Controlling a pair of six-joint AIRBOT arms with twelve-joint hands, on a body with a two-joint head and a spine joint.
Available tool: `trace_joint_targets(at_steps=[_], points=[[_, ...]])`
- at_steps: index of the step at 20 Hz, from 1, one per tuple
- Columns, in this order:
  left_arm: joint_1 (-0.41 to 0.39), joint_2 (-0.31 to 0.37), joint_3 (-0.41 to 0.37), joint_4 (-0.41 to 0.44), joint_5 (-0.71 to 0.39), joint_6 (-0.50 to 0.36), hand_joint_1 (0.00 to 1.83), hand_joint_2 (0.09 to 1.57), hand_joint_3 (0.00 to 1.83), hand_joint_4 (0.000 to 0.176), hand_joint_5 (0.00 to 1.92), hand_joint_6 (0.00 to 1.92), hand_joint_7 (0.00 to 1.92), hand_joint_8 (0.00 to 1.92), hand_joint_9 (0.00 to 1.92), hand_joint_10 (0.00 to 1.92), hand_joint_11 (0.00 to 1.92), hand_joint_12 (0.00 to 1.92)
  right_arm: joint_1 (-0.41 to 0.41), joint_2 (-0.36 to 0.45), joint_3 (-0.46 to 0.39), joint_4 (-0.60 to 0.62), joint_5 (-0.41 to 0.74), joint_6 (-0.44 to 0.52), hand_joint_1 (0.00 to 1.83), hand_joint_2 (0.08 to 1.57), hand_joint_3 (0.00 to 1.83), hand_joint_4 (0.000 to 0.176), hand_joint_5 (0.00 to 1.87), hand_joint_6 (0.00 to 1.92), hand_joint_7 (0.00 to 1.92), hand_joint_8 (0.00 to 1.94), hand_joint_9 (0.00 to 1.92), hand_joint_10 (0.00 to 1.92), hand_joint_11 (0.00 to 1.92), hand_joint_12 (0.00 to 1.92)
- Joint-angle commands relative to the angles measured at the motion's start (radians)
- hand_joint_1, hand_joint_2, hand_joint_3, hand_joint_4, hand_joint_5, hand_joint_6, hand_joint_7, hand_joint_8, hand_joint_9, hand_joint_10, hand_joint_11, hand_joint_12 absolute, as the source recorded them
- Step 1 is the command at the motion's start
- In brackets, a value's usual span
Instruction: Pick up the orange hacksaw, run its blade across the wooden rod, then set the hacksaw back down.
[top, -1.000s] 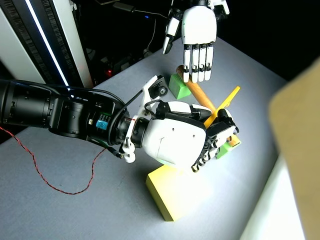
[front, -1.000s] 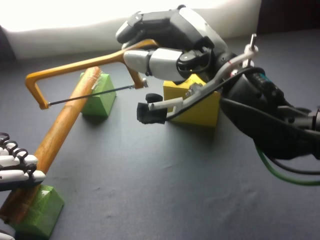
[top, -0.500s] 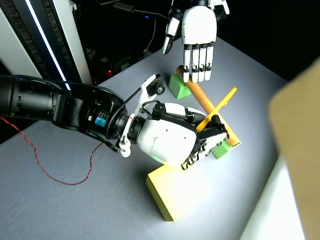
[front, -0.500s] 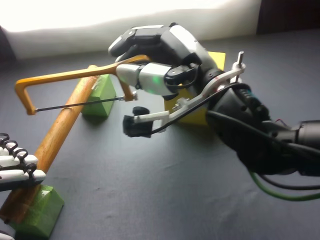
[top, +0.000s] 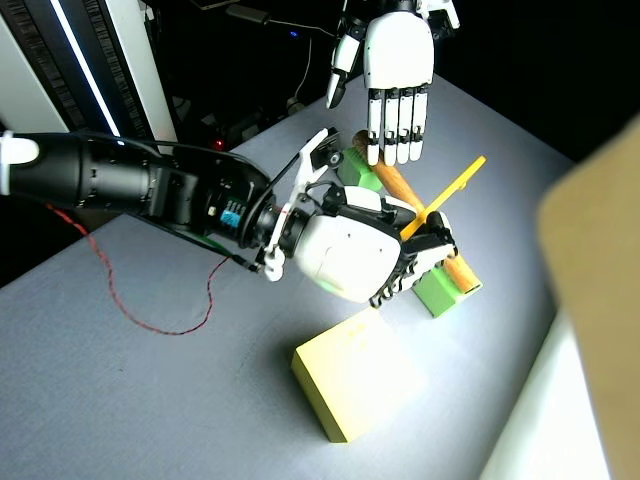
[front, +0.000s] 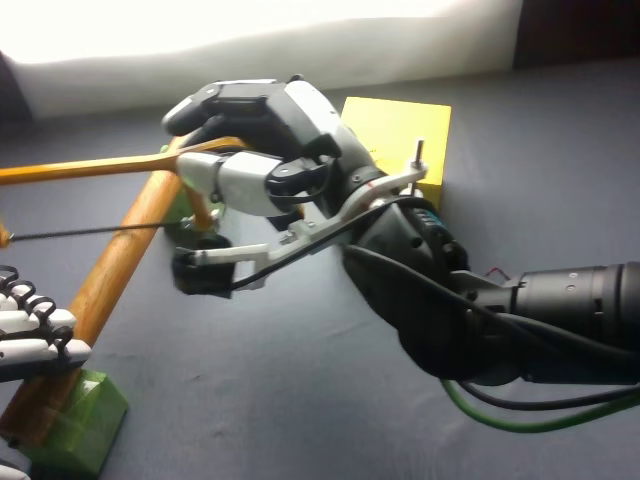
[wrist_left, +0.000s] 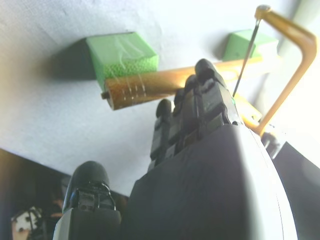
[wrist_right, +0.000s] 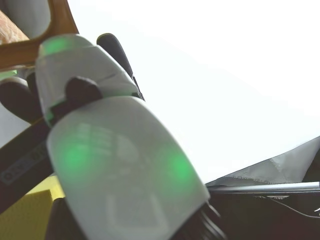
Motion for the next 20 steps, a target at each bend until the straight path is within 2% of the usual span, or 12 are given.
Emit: trace_joint_targets(at_steps=[1, 3, 5, 6, 7, 9, 14, 20], points=[[-0.010, 0.002, 0.001, -0.007, -0.021, -0.001, 0.03, 1.23, 0.00, 0.000, 0.09, 0.00, 0.05, 0.00, 0.03, 0.00, 0.00, 0.20, 0.021, -0.004, -0.001, -0.052, 0.081, 0.000, 1.37, 1.13, 0.00, 0.000, 0.82, 1.03, 0.96, 0.99, 0.94, 1.28, 0.83, 1.28], [-0.011, 0.002, 0.000, -0.007, -0.021, -0.001, 0.01, 1.22, 0.00, 0.000, 0.10, 0.00, 0.07, 0.00, 0.04, 0.00, 0.00, 0.23, 0.026, -0.013, -0.001, -0.044, 0.087, -0.006, 1.37, 1.14, 0.00, 0.000, 0.80, 1.07, 0.95, 1.01, 0.93, 1.30, 0.84, 1.30], [-0.011, 0.002, 0.000, -0.007, -0.021, -0.002, 0.00, 1.23, 0.00, 0.000, 0.08, 0.00, 0.05, 0.00, 0.02, 0.00, 0.00, 0.18, 0.025, -0.012, -0.002, -0.044, 0.089, -0.006, 1.37, 1.15, 0.00, 0.000, 0.78, 1.10, 0.94, 1.02, 0.93, 1.30, 0.83, 1.29], [-0.011, 0.002, 0.000, -0.007, -0.021, -0.002, 0.01, 1.23, 0.00, 0.000, 0.09, 0.00, 0.05, 0.00, 0.02, 0.00, 0.00, 0.17, 0.022, -0.007, -0.007, -0.045, 0.090, -0.006, 1.37, 1.12, 0.00, 0.000, 0.85, 0.99, 0.99, 0.96, 0.99, 1.24, 0.84, 1.28], [-0.011, 0.002, 0.000, -0.007, -0.021, -0.002, 0.02, 1.23, 0.00, 0.000, 0.10, 0.00, 0.06, 0.00, 0.03, 0.00, 0.00, 0.20, 0.017, 0.001, -0.012, -0.045, 0.096, -0.006, 1.37, 1.13, 0.00, 0.000, 0.83, 1.02, 0.96, 1.00, 0.95, 1.27, 0.85, 1.27], [-0.011, 0.002, -0.002, -0.007, -0.021, -0.002, 0.03, 1.22, 0.00, 0.000, 0.11, 0.00, 0.07, 0.00, 0.05, 0.00, 0.00, 0.27, 0.003, 0.025, -0.027, -0.045, 0.110, -0.005, 1.37, 1.14, 0.00, 0.000, 0.83, 1.03, 0.96, 1.00, 0.93, 1.29, 0.84, 1.28], [-0.012, 0.002, -0.004, -0.007, -0.021, -0.002, 0.02, 1.23, 0.00, 0.000, 0.08, 0.00, 0.05, 0.00, 0.02, 0.00, 0.00, 0.17, -0.026, 0.115, -0.072, -0.047, 0.122, -0.001, 1.37, 1.13, 0.00, 0.000, 0.84, 1.02, 0.96, 0.99, 0.94, 1.27, 0.86, 1.27], [-0.015, 0.000, -0.004, -0.007, -0.021, -0.002, 0.00, 1.23, 0.00, 0.000, 0.10, 0.00, 0.07, 0.00, 0.05, 0.00, 0.00, 0.23, -0.062, 0.212, -0.108, -0.078, 0.158, 0.040, 1.38, 1.13, 0.00, 0.000, 0.84, 1.00, 0.98, 0.97, 0.95, 1.26, 0.87, 1.25]])
